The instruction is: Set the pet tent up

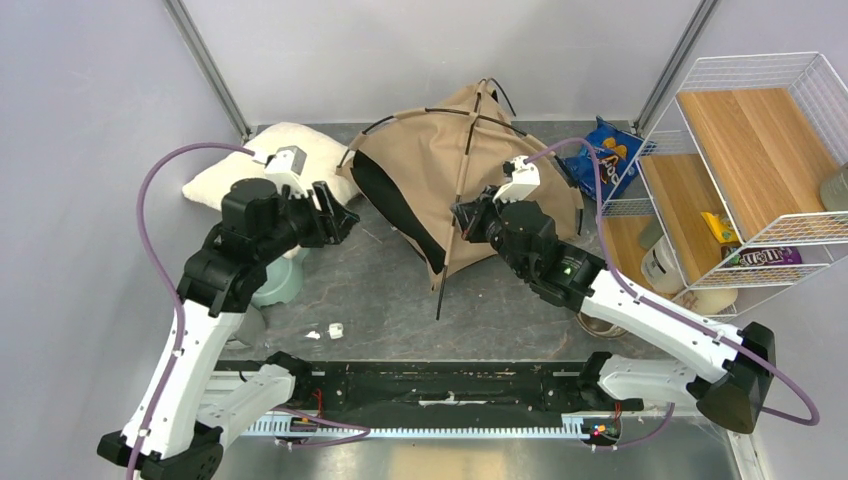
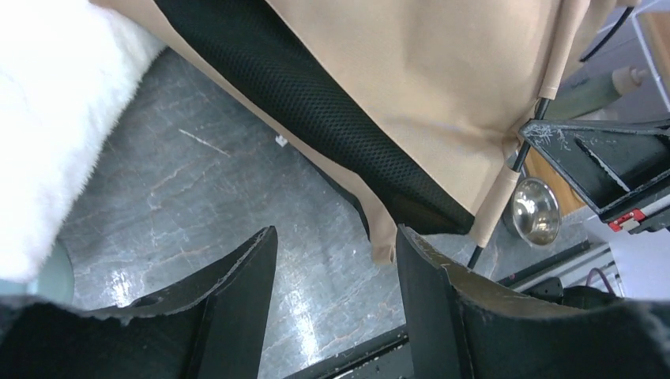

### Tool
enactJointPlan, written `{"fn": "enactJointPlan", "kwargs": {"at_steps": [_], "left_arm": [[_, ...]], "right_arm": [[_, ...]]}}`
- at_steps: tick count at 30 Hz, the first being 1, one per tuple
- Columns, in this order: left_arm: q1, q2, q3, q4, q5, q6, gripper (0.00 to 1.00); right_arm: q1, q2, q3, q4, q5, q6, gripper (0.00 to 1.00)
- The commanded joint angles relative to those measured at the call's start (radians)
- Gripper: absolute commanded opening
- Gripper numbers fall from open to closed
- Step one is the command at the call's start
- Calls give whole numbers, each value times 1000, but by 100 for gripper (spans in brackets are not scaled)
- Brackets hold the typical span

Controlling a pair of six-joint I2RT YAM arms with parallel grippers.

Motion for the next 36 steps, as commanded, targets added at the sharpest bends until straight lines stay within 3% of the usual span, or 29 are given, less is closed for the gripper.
{"fn": "enactJointPlan", "kwargs": {"at_steps": [1, 4, 9, 15, 21, 29, 36], "left_arm": [[2, -6, -59, 79, 66, -38, 64], [2, -4, -96, 95, 69, -43, 64], [1, -1, -157, 116, 84, -62, 64], [1, 8, -237, 170, 126, -102, 63], [0, 7, -317, 234, 180, -129, 63], [-2, 16, -427, 344, 233, -172, 62], [-10, 28, -497, 410, 233, -194, 62]], "right_arm": [[-50, -37, -53, 27, -37, -21, 0], [-52, -23, -40, -20, -61, -5, 4], [-52, -30, 38, -195, -98, 23, 42], [-52, -72, 100, -391, -242, 24, 61], [-52, -119, 80, -467, -427, 25, 67], [-52, -184, 94, -550, -453, 104, 69], [-52, -219, 91, -638, -583, 126, 71]]}}
